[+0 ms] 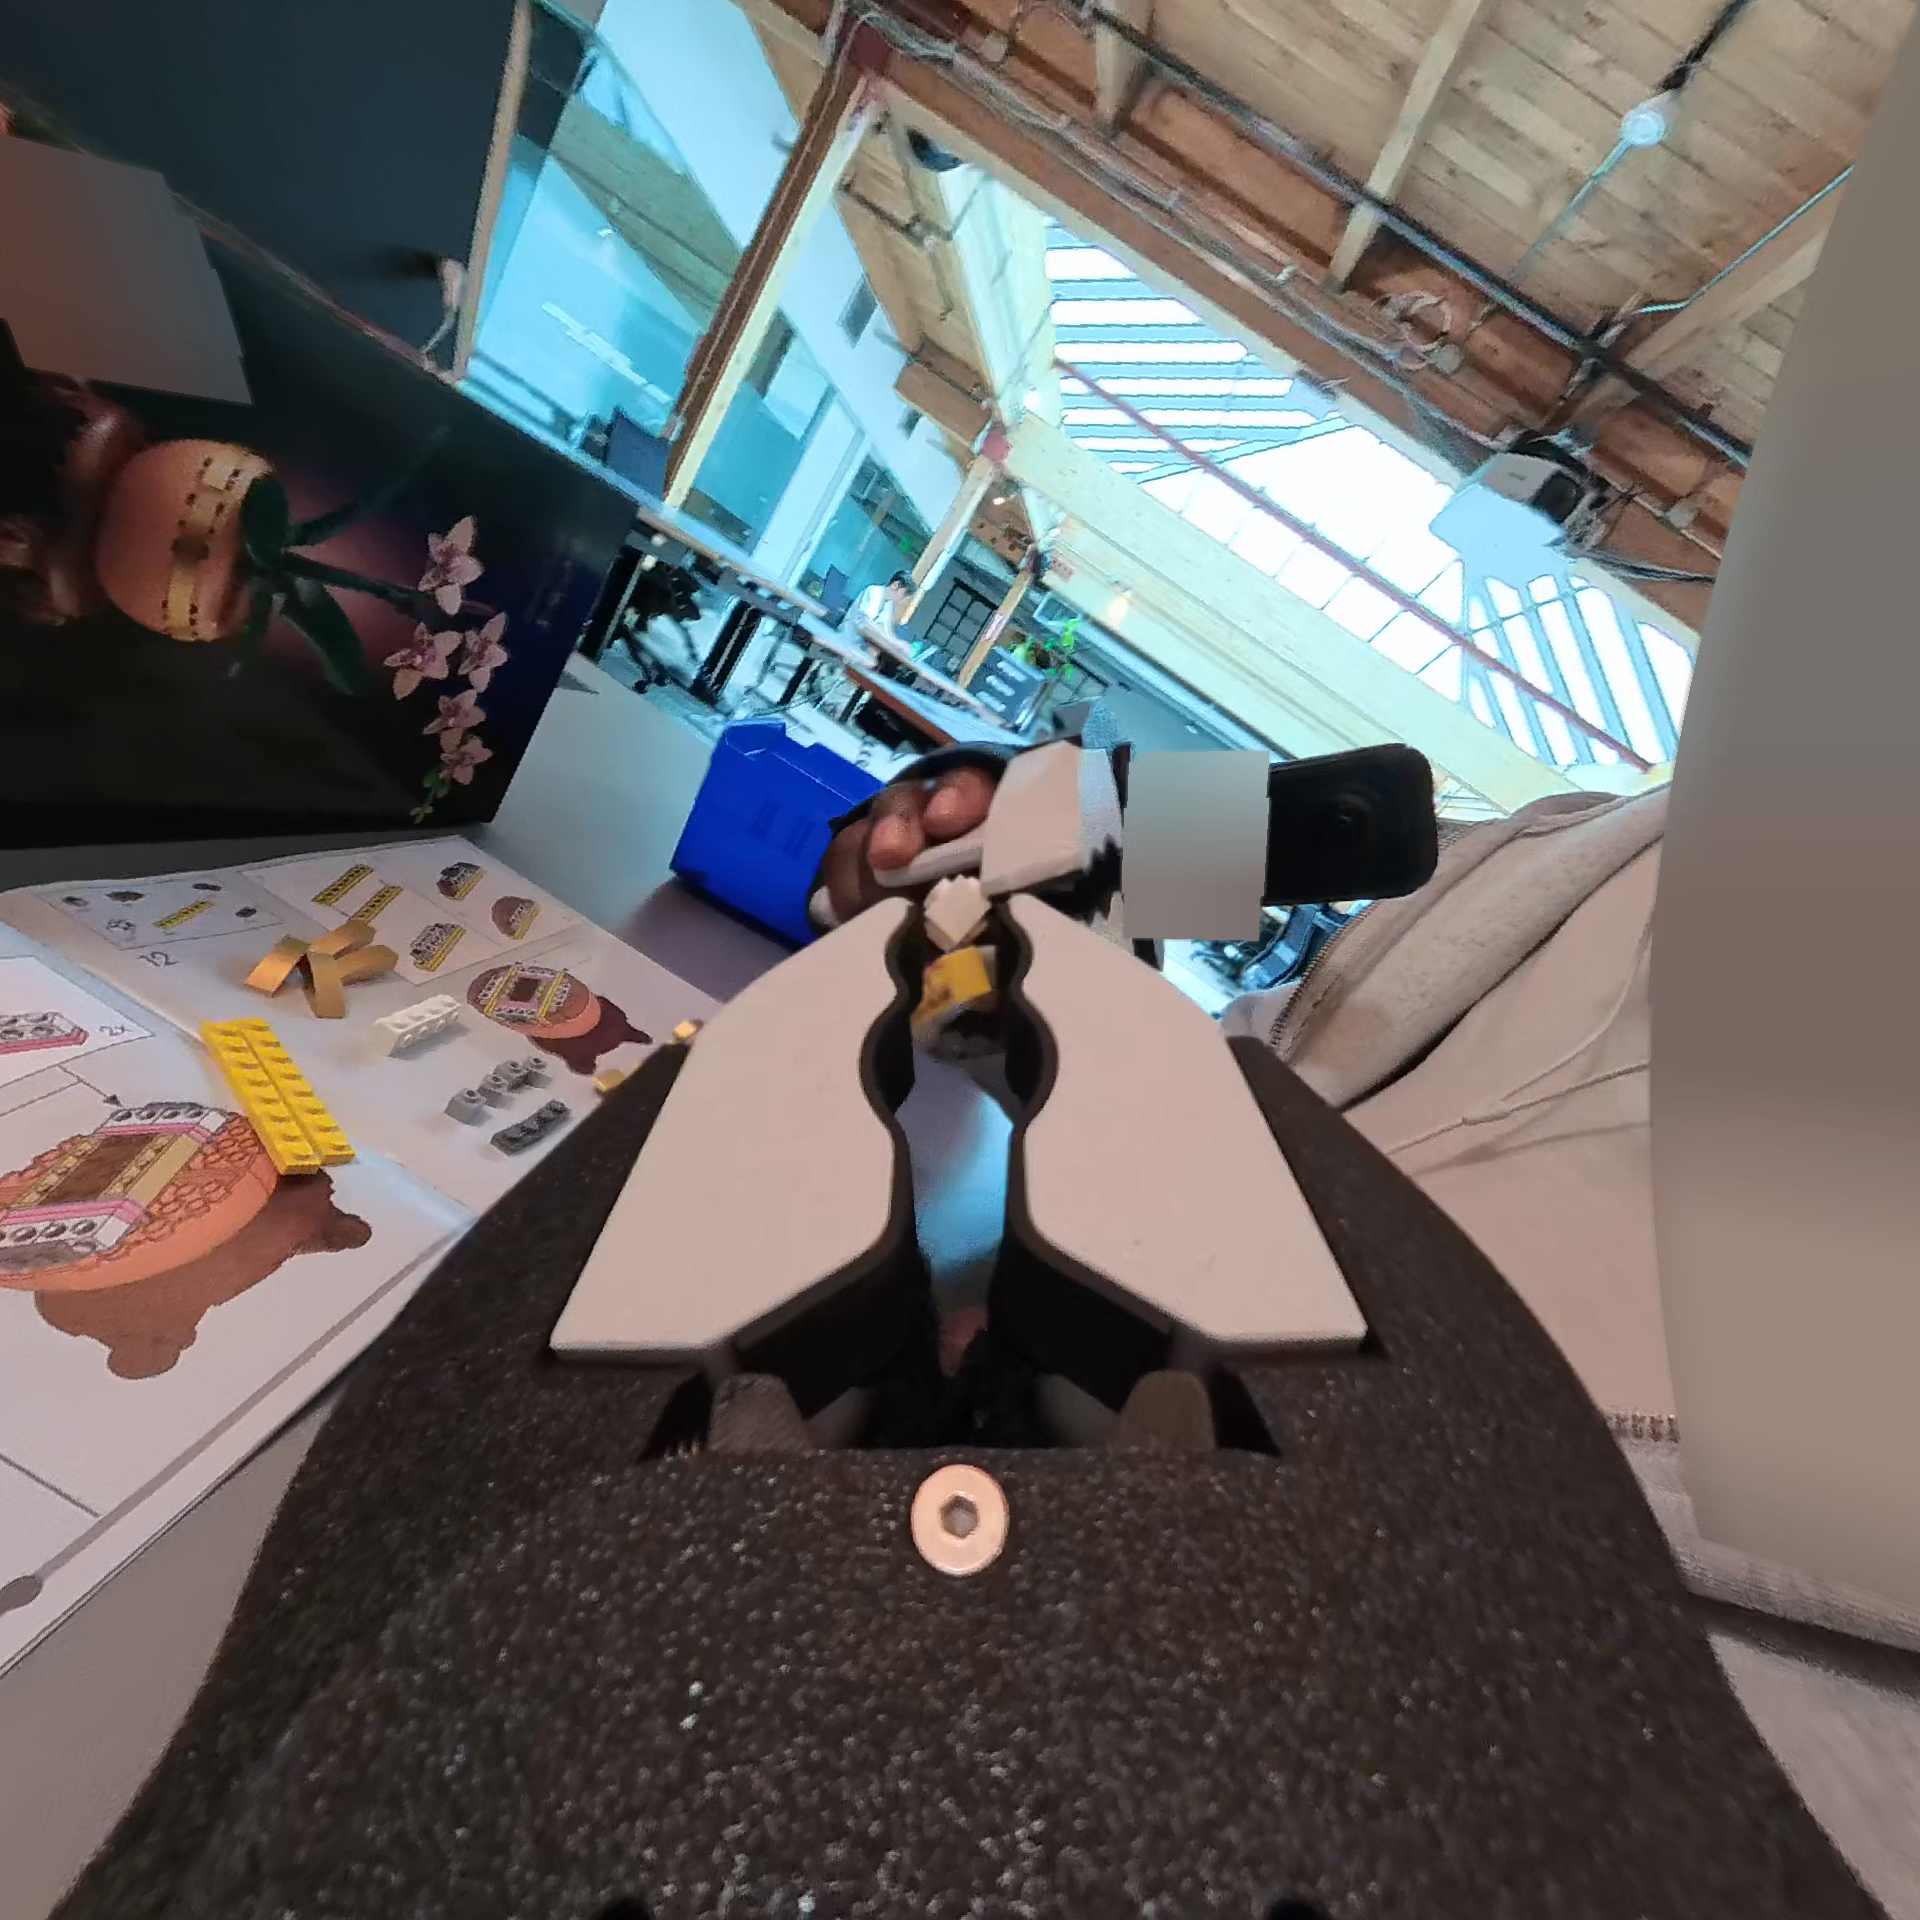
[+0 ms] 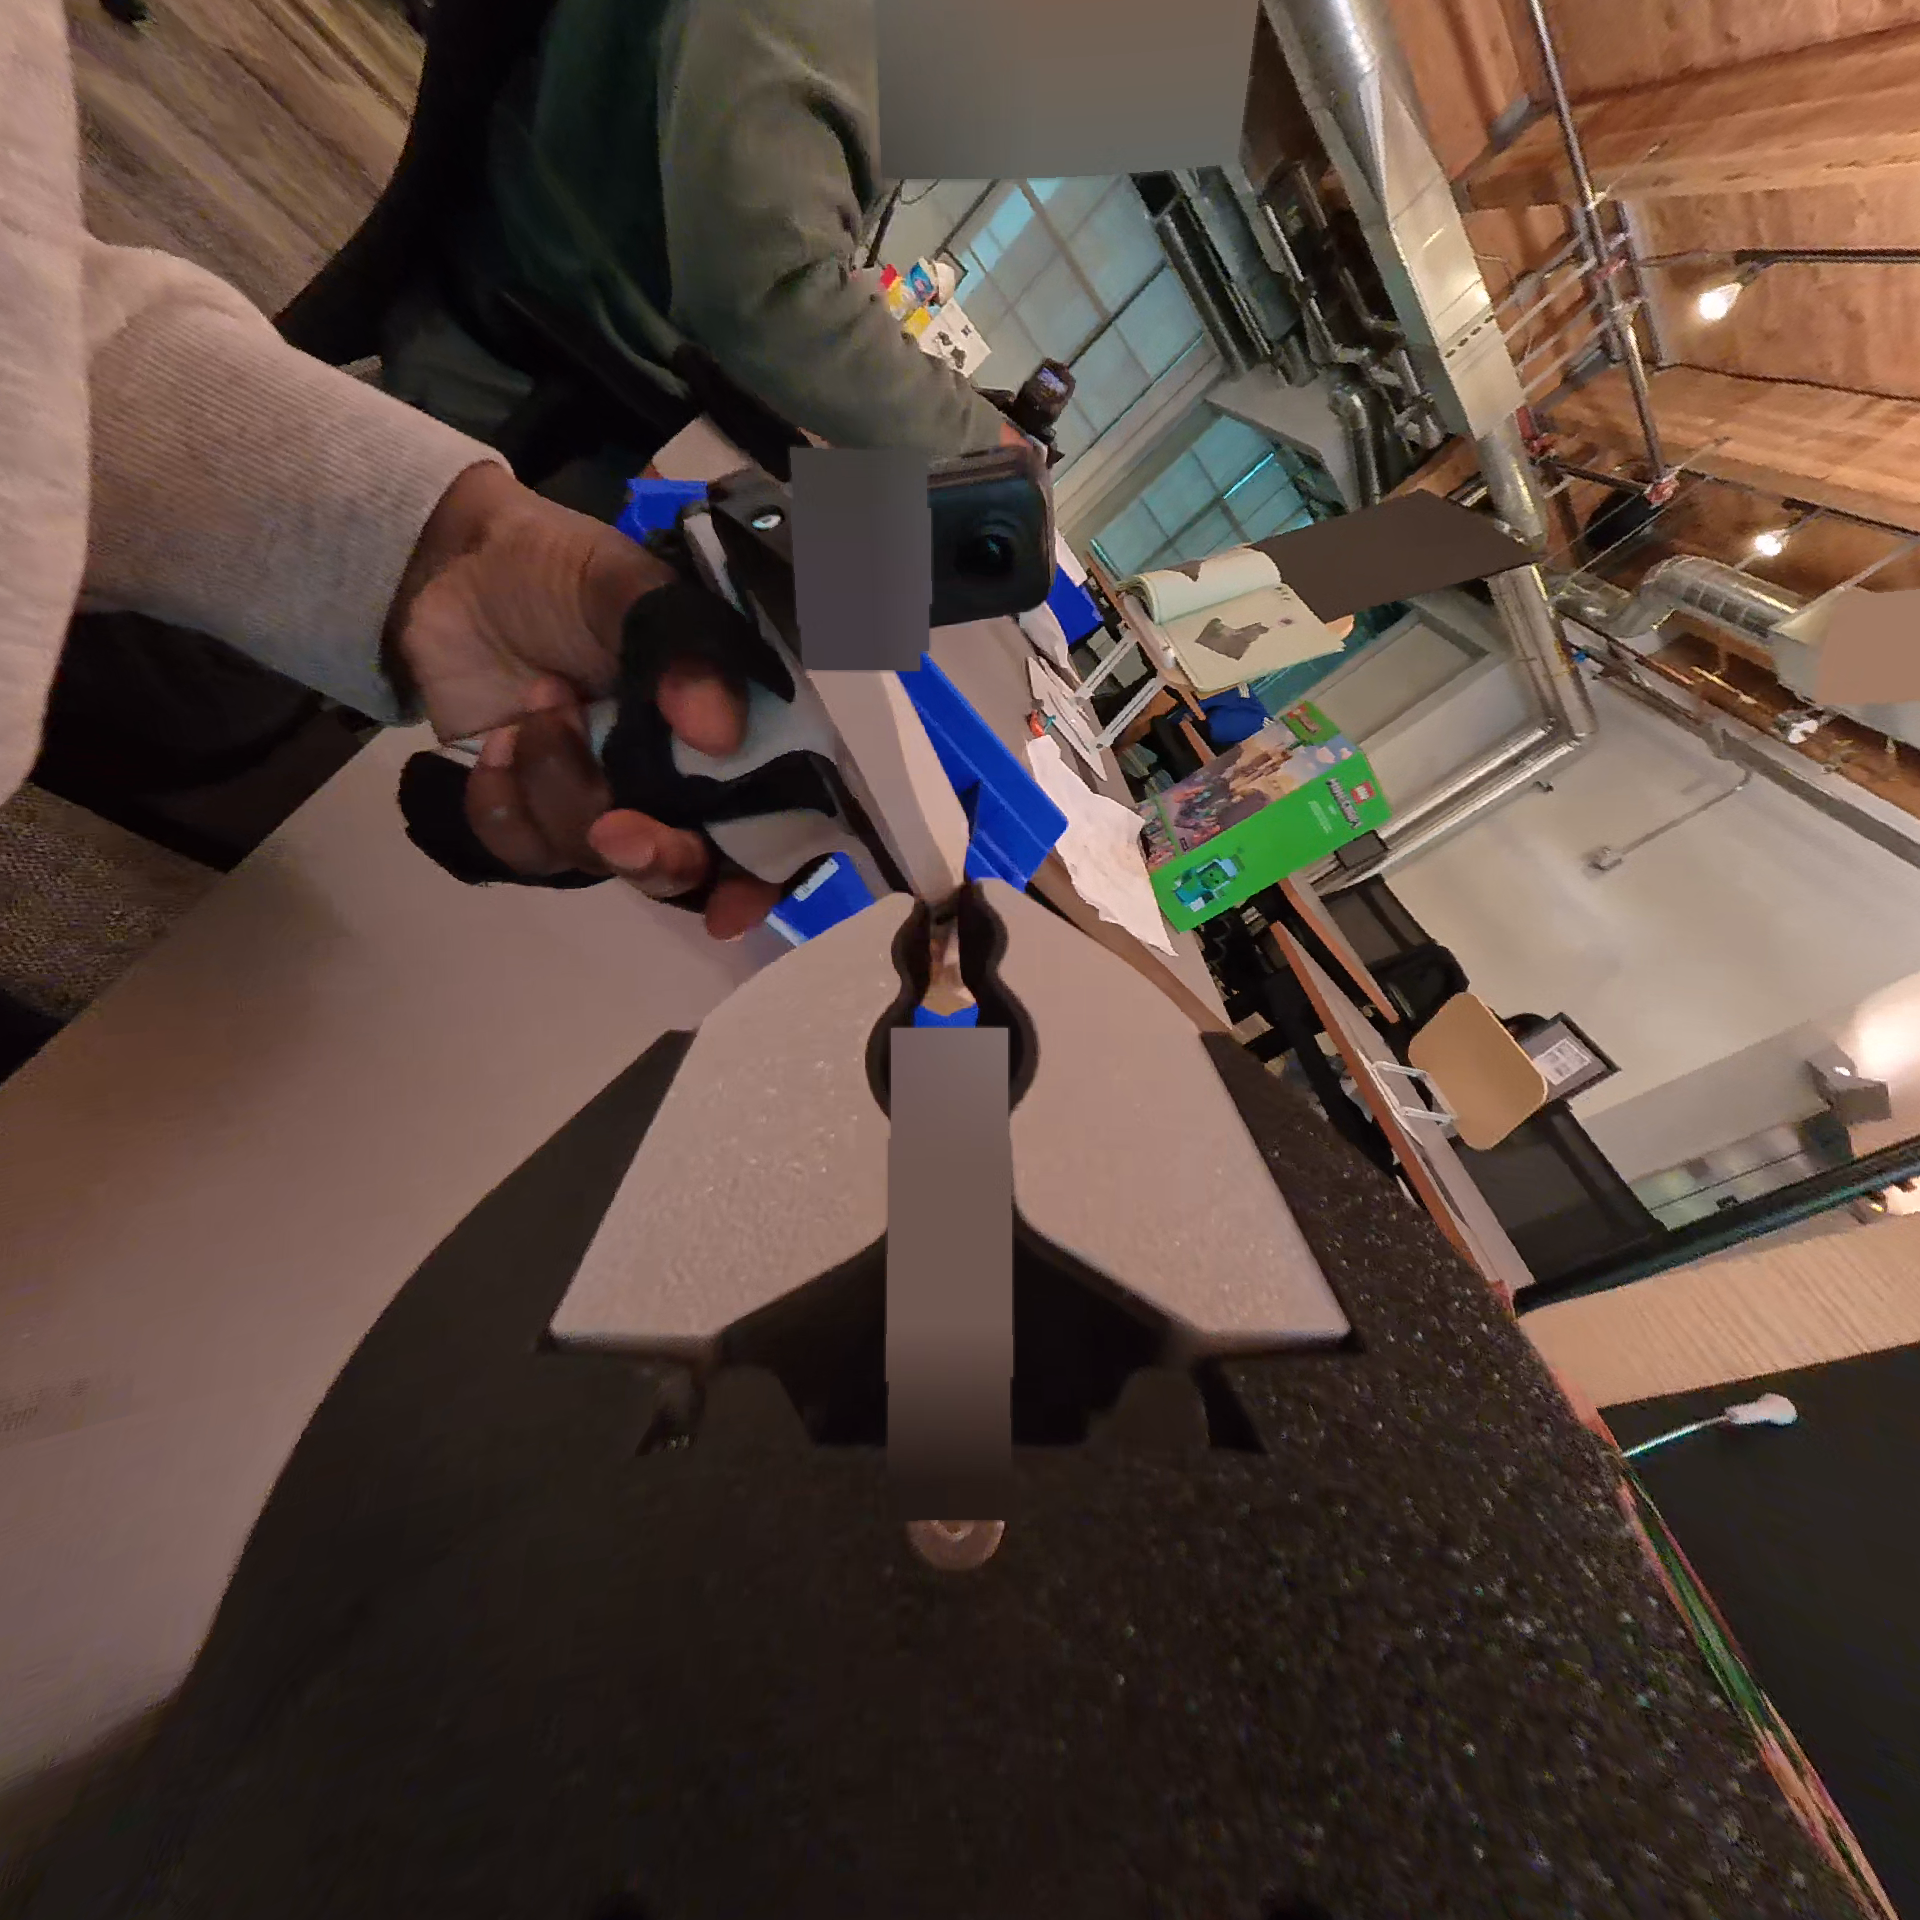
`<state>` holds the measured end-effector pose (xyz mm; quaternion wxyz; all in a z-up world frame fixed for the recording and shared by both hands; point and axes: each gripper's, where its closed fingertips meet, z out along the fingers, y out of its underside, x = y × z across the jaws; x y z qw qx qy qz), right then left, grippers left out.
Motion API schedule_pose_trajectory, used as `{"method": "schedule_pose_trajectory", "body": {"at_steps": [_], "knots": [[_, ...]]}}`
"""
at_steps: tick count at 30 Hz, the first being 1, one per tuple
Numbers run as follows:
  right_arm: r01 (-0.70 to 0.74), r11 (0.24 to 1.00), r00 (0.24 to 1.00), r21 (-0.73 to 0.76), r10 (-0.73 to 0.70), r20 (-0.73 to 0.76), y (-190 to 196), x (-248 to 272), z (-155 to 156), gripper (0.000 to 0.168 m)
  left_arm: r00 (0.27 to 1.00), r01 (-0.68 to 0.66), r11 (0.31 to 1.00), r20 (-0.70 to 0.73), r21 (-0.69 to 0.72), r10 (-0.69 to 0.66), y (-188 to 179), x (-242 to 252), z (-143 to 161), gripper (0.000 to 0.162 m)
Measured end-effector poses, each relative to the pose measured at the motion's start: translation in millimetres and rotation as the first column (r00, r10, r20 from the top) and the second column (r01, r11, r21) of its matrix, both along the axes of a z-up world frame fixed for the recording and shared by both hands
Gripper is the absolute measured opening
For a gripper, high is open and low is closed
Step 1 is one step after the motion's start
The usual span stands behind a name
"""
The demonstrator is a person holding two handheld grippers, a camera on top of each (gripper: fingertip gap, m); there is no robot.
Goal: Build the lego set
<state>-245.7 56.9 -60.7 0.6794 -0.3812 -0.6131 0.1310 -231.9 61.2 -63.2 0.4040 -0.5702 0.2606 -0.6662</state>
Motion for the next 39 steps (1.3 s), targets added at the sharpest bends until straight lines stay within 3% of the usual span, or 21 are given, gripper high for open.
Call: {"method": "schedule_pose_trajectory", "body": {"at_steps": [4, 7, 12, 16, 20, 23, 26, 28, 31, 34, 37, 39], "knots": [[-0.011, 0.999, 1.0, -0.03, 0.012, 0.006, 5.0, 1.4, -5.0, 0.005, 1.0, 0.004, 1.0, 0.001, -0.006, -0.004, 3.0, 2.3, -1.9, 0.011], [0.059, 0.994, 0.988, -0.092, -0.045, 0.148, 29.1, 0.6, -41.2, 0.005, 0.983, -0.101, 0.995, -0.154, 0.018, 0.103, 25.6, -0.7, -33.1, 0.01], [0.166, 0.953, 0.919, -0.255, -0.056, 0.389, 57.5, 10.7, -90.3, 0.005, 0.908, -0.224, 0.972, -0.376, -0.065, 0.184, 48.1, -11.3, -82.8, 0.01], [0.23, 0.898, 0.874, -0.375, -0.021, 0.485, 64.6, 21.9, -110.5, 0.013, 0.808, -0.247, 0.966, -0.566, -0.071, 0.165, 51.2, -18.9, -115.4, 0.029], [0.242, 0.857, 0.896, -0.454, -0.018, 0.445, 57.7, 23.1, -98.1, 0.022, 0.714, -0.183, 0.982, -0.68, 0.051, 0.169, 41.4, -23.0, -128.9, 0.049], [0.216, 0.816, 0.921, -0.537, 0.012, 0.39, 38.0, 19.9, -81.8, 0.028, 0.715, -0.169, 0.959, -0.641, 0.229, 0.279, 34.1, -29.8, -110.3, 0.04], [0.22, 0.776, 0.907, -0.591, 0.06, 0.416, 9.3, 16.1, -77.0, 0.039, 0.719, -0.157, 0.905, -0.582, 0.396, 0.379, 21.6, -45.6, -85.8, 0.006], [0.222, 0.773, 0.903, -0.594, 0.067, 0.424, -8.8, 9.1, -75.2, 0.035, 0.714, -0.145, 0.878, -0.566, 0.456, 0.412, 10.3, -59.2, -73.2, 0.003], [0.198, 0.765, 0.928, -0.613, 0.056, 0.369, -34.9, -9.6, -68.7, 0.027, 0.702, -0.167, 0.828, -0.525, 0.536, 0.481, -7.6, -91.1, -46.2, 0.004], [0.128, 0.773, 0.954, -0.622, 0.075, 0.29, -59.7, -33.7, -65.8, 0.026, 0.645, -0.26, 0.744, -0.463, 0.616, 0.608, -18.7, -149.3, -5.6, 0.019], [0.115, 0.771, 0.966, -0.626, 0.059, 0.251, -69.2, -61.4, -76.1, 0.027, 0.67, -0.368, 0.719, -0.368, 0.59, 0.645, -42.1, -205.5, 30.1, 0.031], [0.101, 0.764, 0.965, -0.638, 0.081, 0.25, -76.8, -81.5, -88.6, 0.03, 0.645, -0.455, 0.693, -0.33, 0.56, 0.69, -51.8, -242.5, 36.2, 0.032]]}}
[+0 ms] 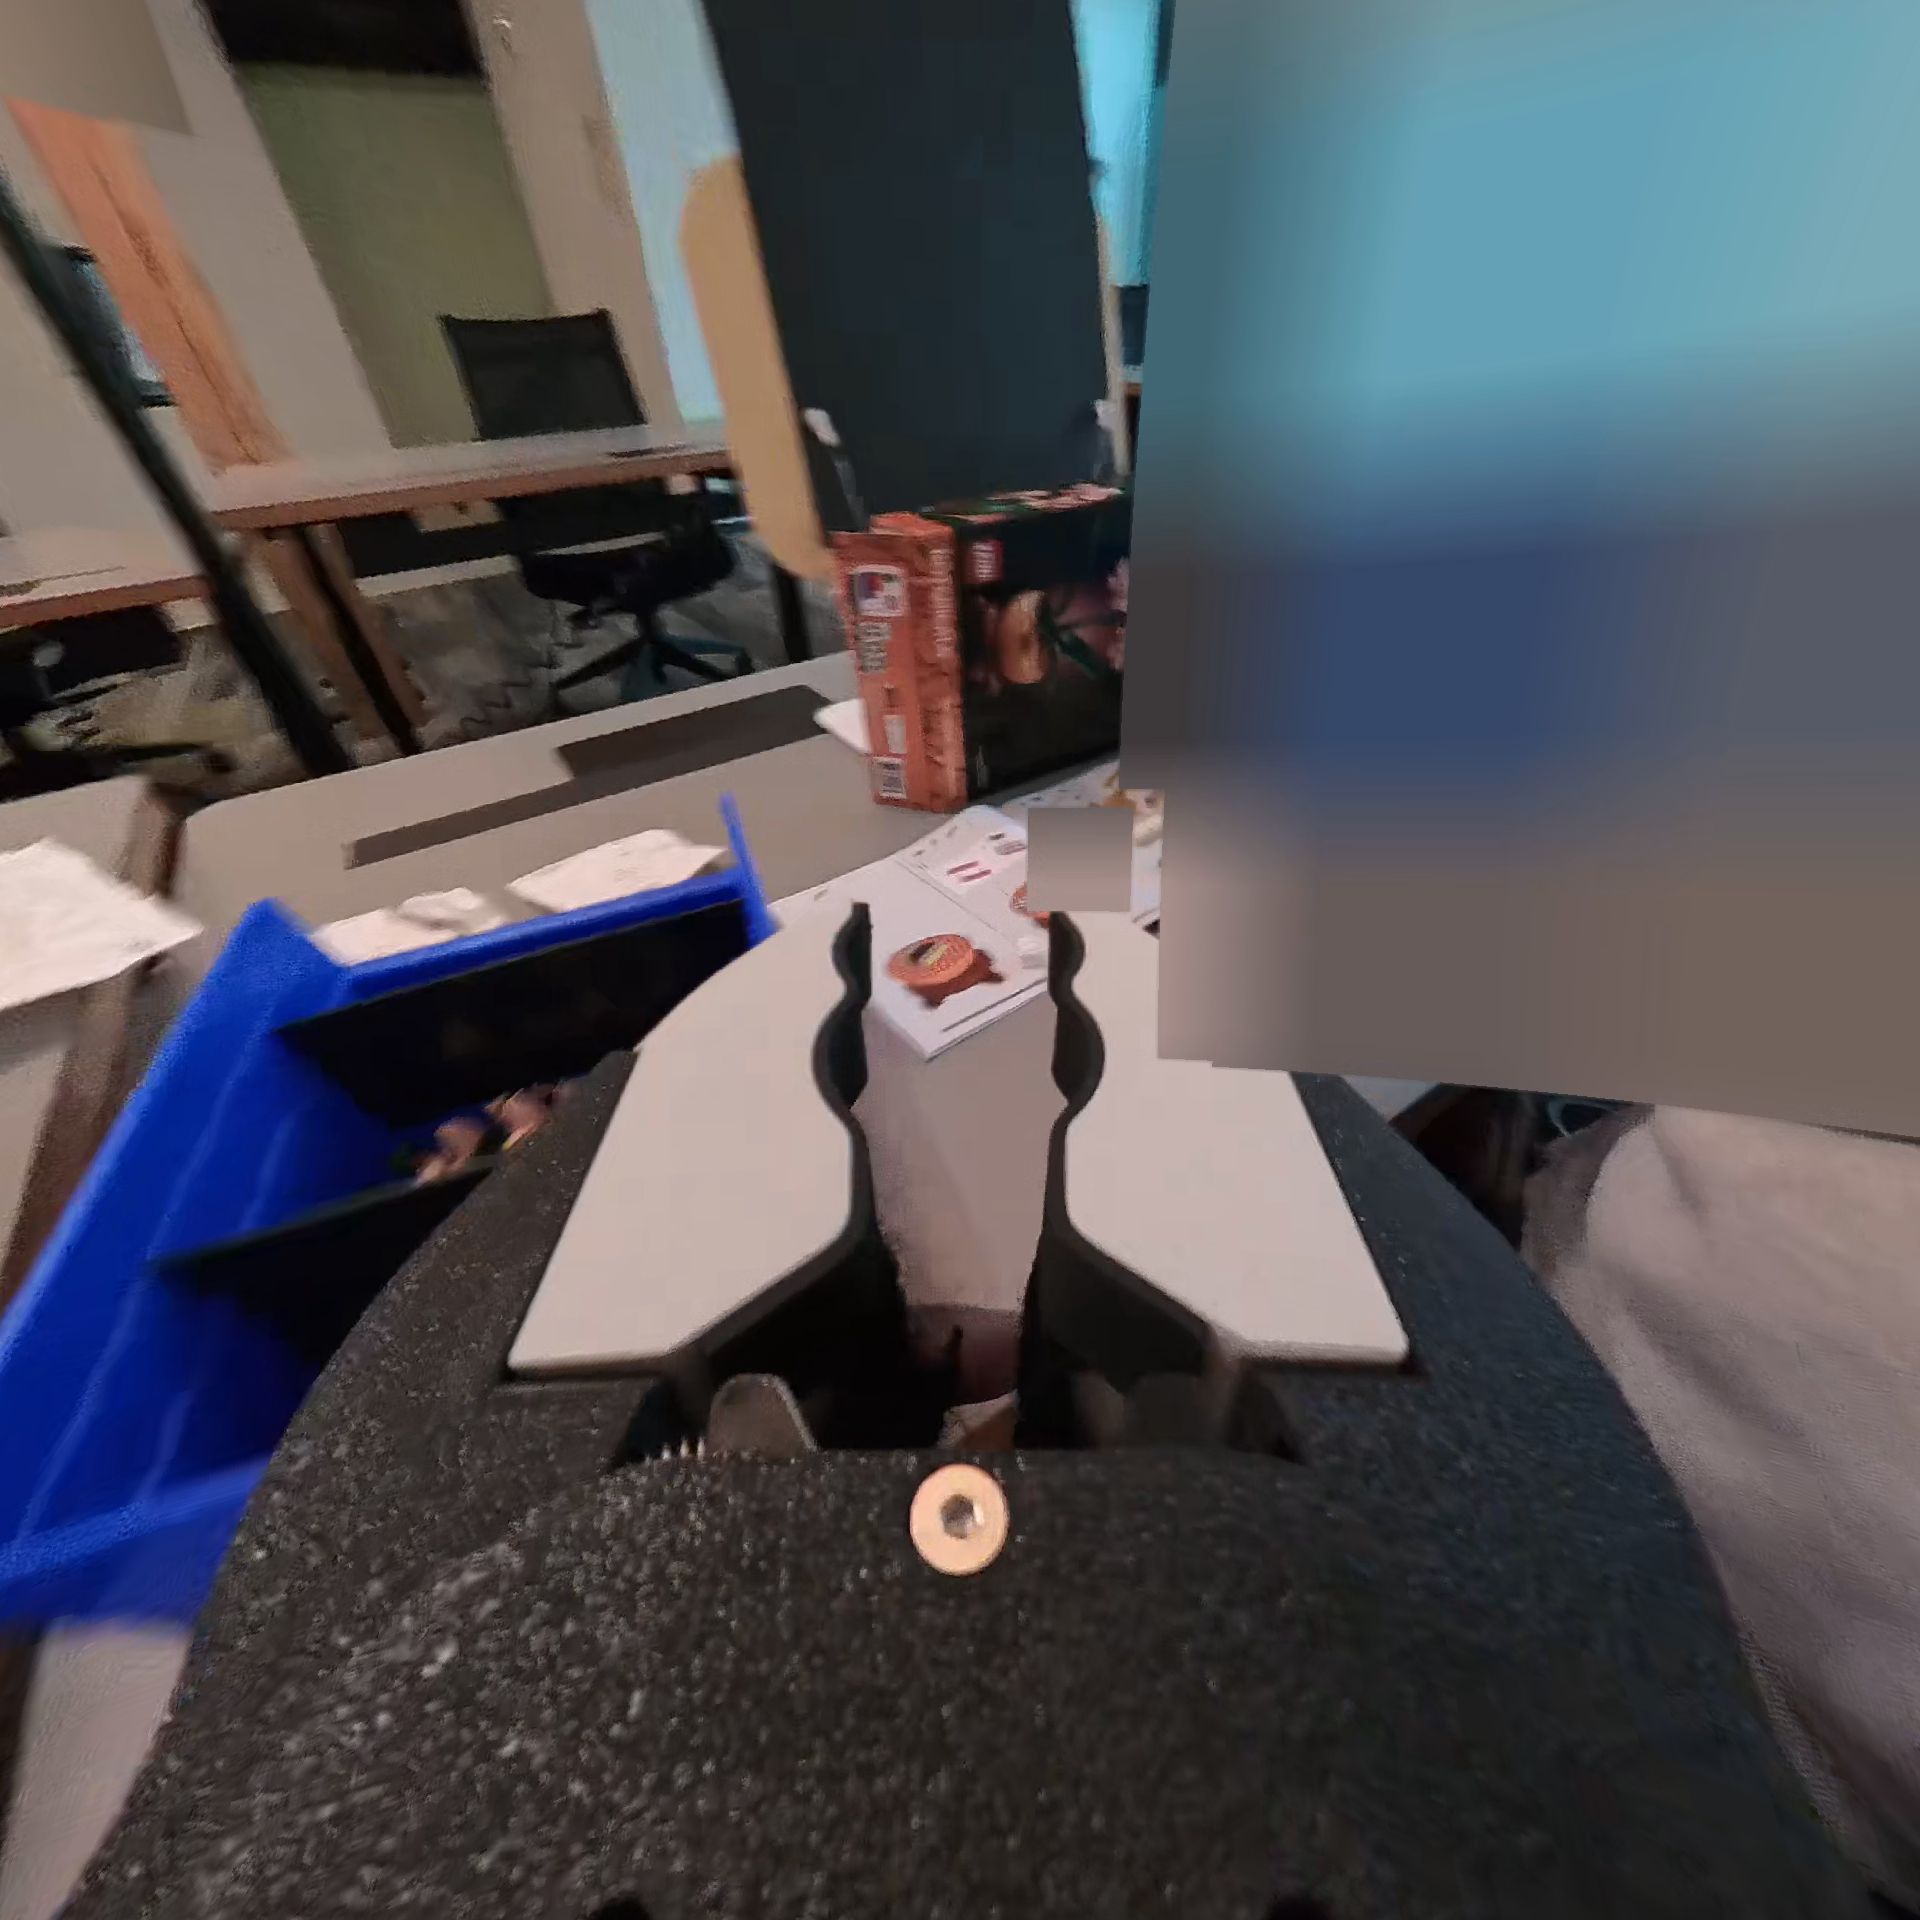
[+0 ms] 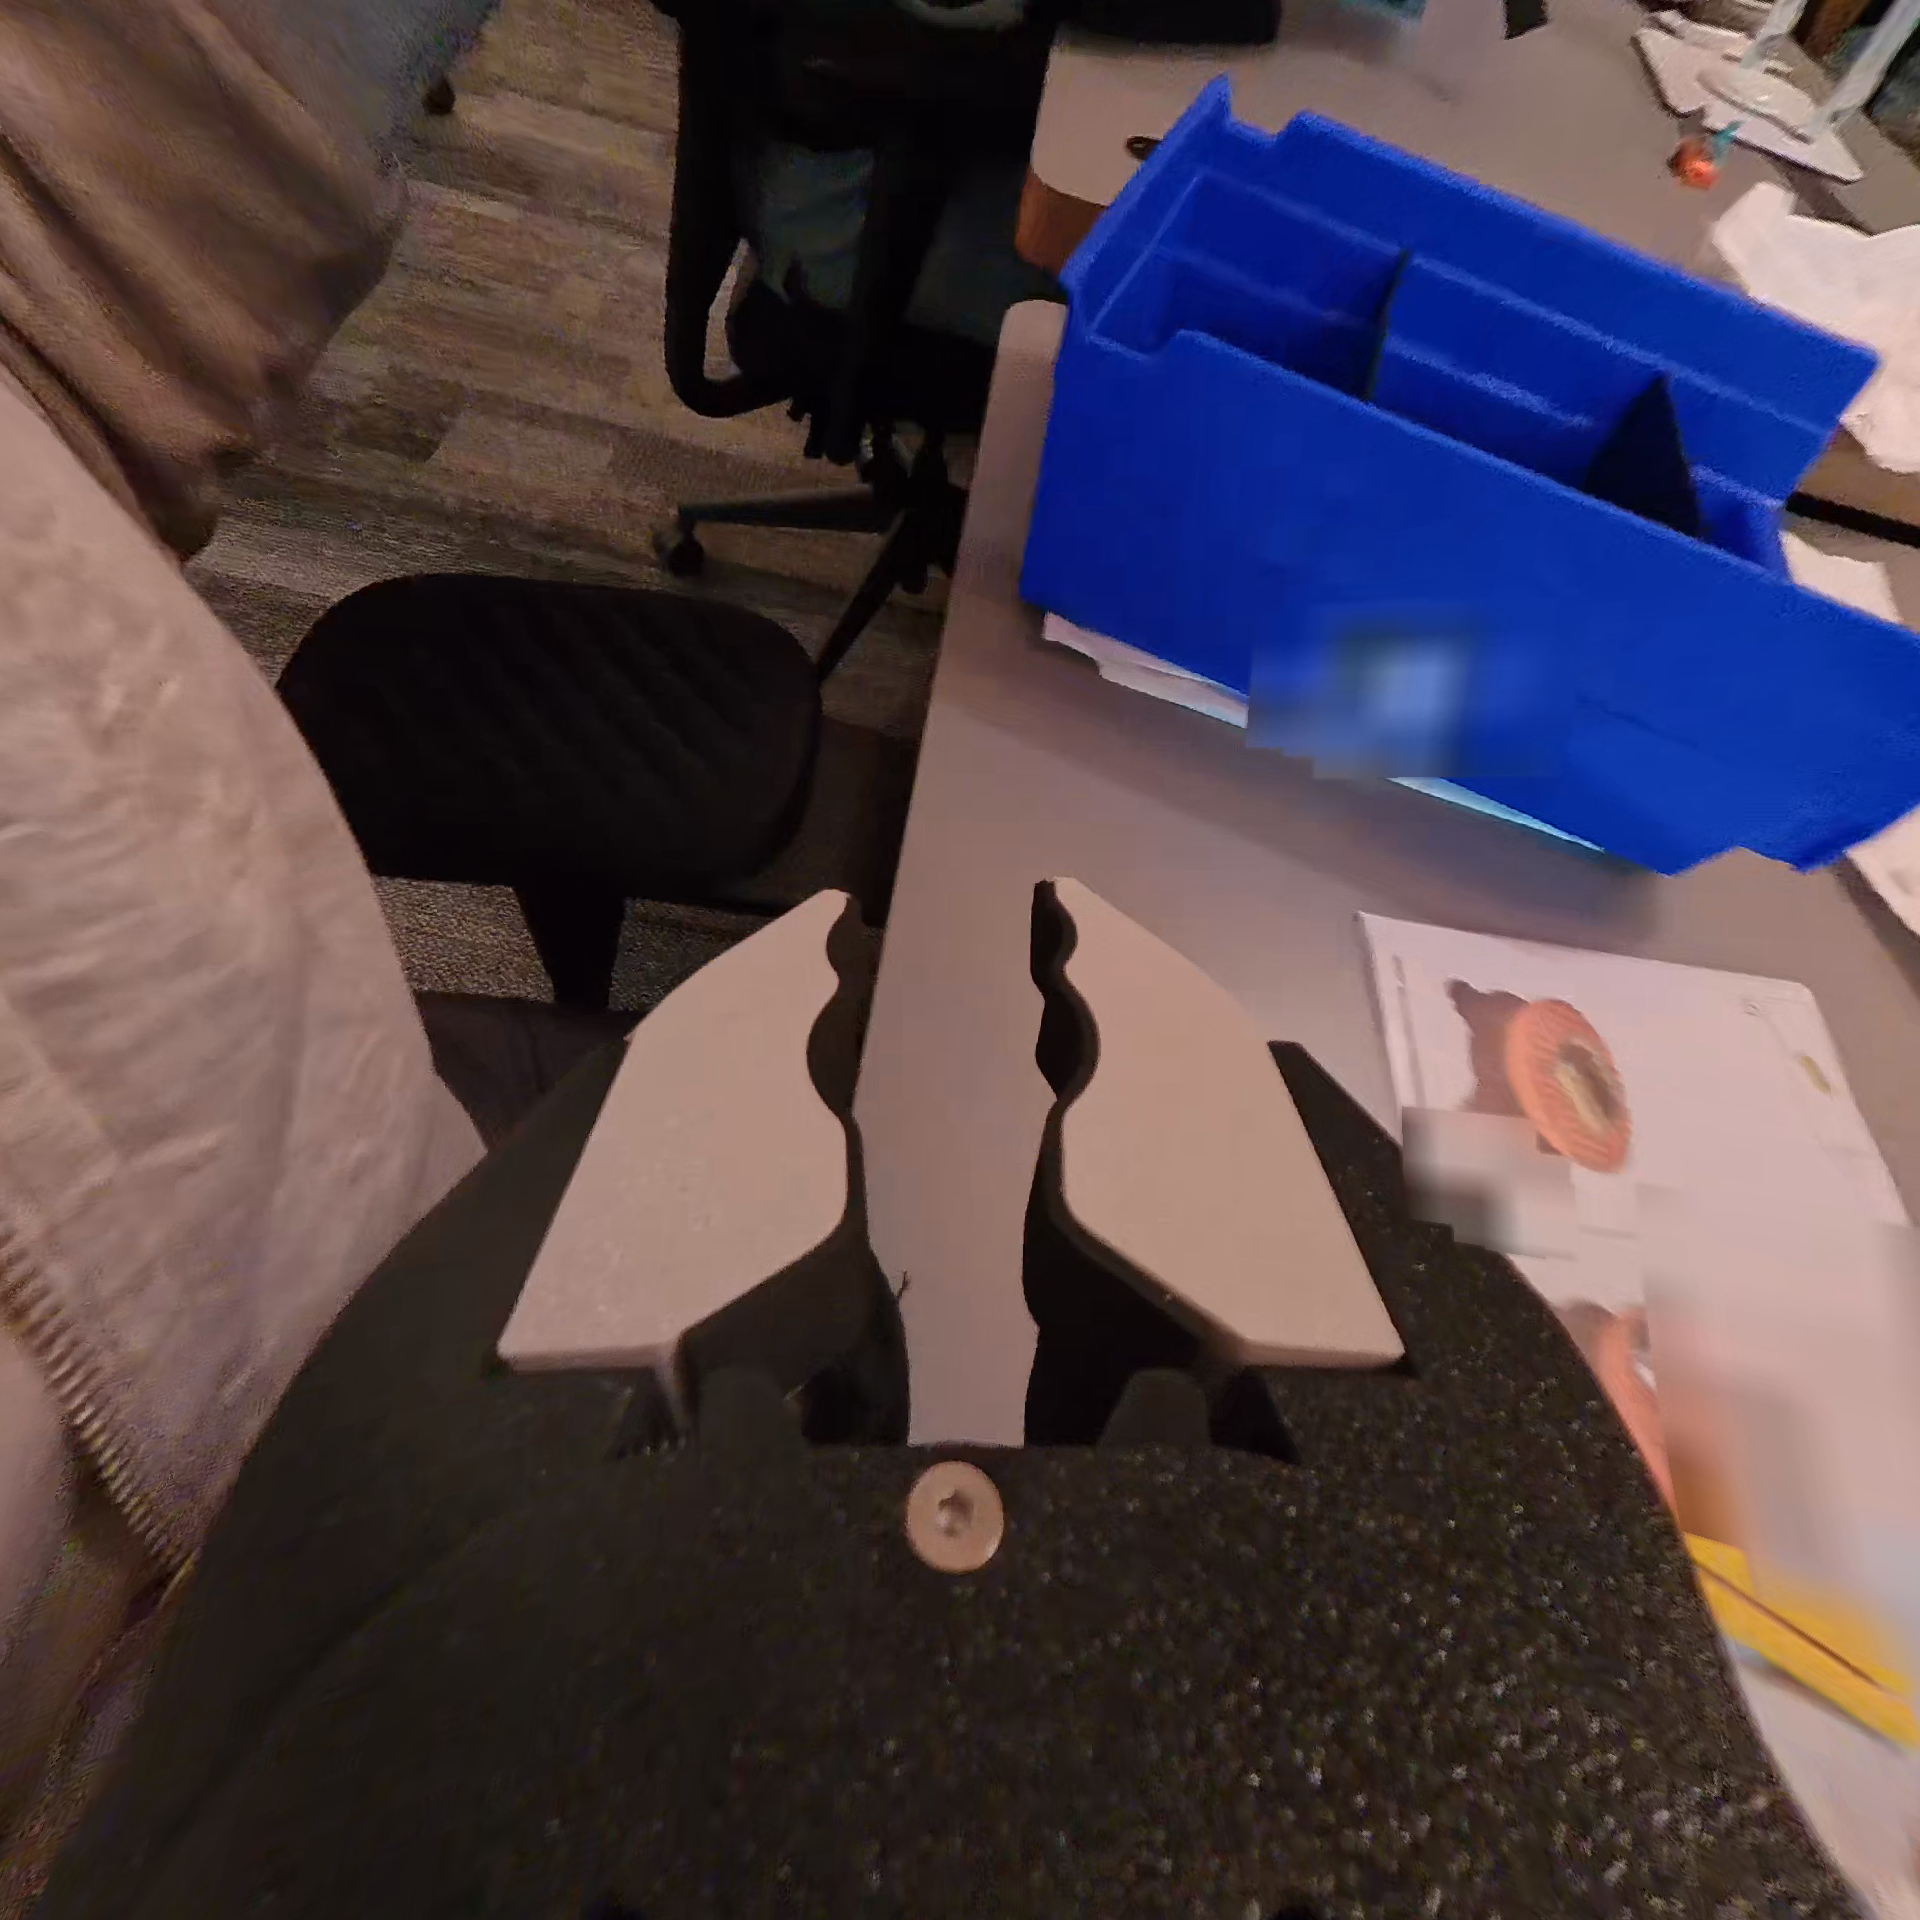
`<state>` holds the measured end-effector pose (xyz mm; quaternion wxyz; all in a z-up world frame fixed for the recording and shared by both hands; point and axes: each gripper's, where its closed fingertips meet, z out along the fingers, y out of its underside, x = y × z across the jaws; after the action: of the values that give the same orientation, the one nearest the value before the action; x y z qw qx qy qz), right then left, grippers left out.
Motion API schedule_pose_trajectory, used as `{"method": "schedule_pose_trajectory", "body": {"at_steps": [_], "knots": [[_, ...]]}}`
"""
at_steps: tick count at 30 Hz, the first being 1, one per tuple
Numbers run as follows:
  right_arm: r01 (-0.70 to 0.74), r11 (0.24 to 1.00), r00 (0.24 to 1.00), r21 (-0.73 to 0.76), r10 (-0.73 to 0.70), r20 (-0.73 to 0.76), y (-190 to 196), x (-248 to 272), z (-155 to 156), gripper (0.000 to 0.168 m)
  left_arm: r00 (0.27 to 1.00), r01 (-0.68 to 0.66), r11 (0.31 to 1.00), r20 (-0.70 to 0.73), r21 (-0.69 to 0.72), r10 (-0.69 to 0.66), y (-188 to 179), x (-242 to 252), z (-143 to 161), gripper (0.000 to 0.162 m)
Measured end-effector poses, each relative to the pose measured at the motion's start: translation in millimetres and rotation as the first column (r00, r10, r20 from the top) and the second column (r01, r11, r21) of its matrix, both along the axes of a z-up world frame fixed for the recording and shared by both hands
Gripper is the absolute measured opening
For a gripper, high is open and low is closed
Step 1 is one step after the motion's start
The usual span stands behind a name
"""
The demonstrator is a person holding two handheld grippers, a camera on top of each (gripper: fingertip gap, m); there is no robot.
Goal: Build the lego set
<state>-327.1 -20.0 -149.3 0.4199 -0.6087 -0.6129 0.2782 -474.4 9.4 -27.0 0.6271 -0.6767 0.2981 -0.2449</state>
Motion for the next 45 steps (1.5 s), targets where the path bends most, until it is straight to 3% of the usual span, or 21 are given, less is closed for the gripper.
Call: {"method": "schedule_pose_trajectory", "body": {"at_steps": [3, 6, 10, 13, 15, 19, 22, 25, 31, 33, 38, 42, 45], "knots": [[-0.016, 1.0, 1.0, -0.02, 0.017, 0.013, -4.9, -27.7, -19.2, 0.031, 0.973, -0.229, 0.973, -0.014, 0.01, 0.229, -3.9, -63.7, -18.8, 0.031], [-0.002, 1.0, 0.995, -0.009, 0.003, 0.099, 1.2, -43.0, -38.6, 0.031, 0.922, -0.387, 0.92, -0.015, -0.067, 0.387, -13.2, -120.4, -62.0, 0.03], [0.021, 0.997, 0.958, -0.076, 0.002, 0.288, -1.3, -46.2, -75.7, 0.029, 0.911, -0.379, 0.898, 0.084, -0.224, 0.405, -31.5, -154.6, -137.2, 0.031], [0.066, 0.997, 0.933, -0.047, -0.045, 0.356, 3.6, -48.5, -89.2, 0.029, 0.859, -0.451, 0.856, 0.138, -0.252, 0.493, -37.0, -180.2, -188.4, 0.031], [0.076, 0.997, 0.927, -0.006, -0.069, 0.369, 7.4, -52.1, -90.6, 0.032, 0.832, -0.496, 0.826, 0.124, -0.268, 0.54, -39.2, -192.2, -226.0, 0.032], [0.085, 0.996, 0.913, 0.027, -0.089, 0.399, 12.2, -60.2, -92.4, 0.042, 0.819, -0.532, 0.751, -0.012, -0.392, 0.574, -35.2, -209.0, -328.6, 0.052], [0.125, 0.987, 0.916, 0.098, -0.153, 0.371, 24.8, -69.3, -92.8, 0.046, 0.808, -0.528, 0.712, -0.015, -0.464, 0.589, -21.4, -223.2, -405.9, 0.055], [0.159, 0.985, 0.971, 0.068, -0.169, 0.169, 31.1, -93.6, -82.3, 0.054, 0.842, -0.497, 0.7, -0.089, -0.513, 0.532, -0.3, -236.3, -489.8, 0.058], [0.132, 0.99, 0.967, -0.049, -0.118, 0.226, 31.6, -111.3, -91.7, 0.061, 0.741, -0.647, 0.532, -0.286, -0.547, 0.607, 57.0, -297.0, -653.4, 0.06], [0.148, 0.988, 0.965, -0.033, -0.137, 0.221, 38.1, -112.5, -90.9, 0.049, 0.714, -0.672, 0.5, -0.298, -0.547, 0.633, 76.5, -302.2, -690.5, 0.059], [0.144, 0.988, 0.959, 0.052, -0.152, 0.241, 41.2, -114.2, -92.9, 0.048, 0.723, -0.681, 0.496, -0.383, -0.539, 0.576, 109.2, -301.5, -775.5, 0.052], [0.157, 0.977, 0.945, 0.144, -0.191, 0.266, 44.7, -113.5, -95.9, 0.052, 0.676, -0.706, 0.448, -0.335, -0.548, 0.656, 135.4, -322.6, -812.7, 0.042], [0.184, 0.977, 0.941, 0.112, -0.208, 0.268, 48.0, -112.6, -96.4, 0.058, 0.733, -0.659, 0.474, -0.357, -0.583, 0.58, 147.2, -319.0, -837.3, 0.043]]}}
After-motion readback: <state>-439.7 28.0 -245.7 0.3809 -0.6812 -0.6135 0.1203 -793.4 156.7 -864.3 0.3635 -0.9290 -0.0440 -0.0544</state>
